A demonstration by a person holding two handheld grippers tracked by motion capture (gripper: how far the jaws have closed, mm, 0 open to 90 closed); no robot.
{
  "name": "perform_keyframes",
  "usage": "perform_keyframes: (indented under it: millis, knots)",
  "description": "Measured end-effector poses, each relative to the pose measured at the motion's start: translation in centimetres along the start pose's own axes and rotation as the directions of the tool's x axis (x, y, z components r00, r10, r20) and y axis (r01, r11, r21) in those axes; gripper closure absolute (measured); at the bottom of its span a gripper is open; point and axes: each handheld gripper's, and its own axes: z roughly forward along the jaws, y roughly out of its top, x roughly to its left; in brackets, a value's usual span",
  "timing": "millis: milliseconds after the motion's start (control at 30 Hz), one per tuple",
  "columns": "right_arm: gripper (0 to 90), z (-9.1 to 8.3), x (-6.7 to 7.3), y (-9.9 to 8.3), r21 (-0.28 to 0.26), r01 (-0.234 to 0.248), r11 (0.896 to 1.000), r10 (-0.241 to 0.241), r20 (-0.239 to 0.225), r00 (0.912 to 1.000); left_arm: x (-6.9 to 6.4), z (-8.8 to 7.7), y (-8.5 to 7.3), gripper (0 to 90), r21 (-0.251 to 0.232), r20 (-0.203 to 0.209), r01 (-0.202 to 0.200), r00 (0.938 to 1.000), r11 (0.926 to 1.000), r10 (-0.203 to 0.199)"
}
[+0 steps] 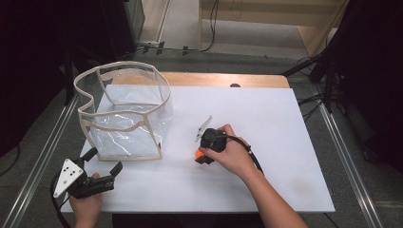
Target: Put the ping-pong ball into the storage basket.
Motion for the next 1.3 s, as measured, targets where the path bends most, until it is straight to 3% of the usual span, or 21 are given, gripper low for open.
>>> perform_keyframes:
  millis: [1300]
  knots:
    - [47.6, -2.8, -0.3, 2.7, -0.01, 0.053, 0.999, -0.053, -0.012, 0.9985, 0.0, 0.0, 0.0, 0.1, -0.001, 0.0, 0.002, 1.0, 1.0, -0.002]
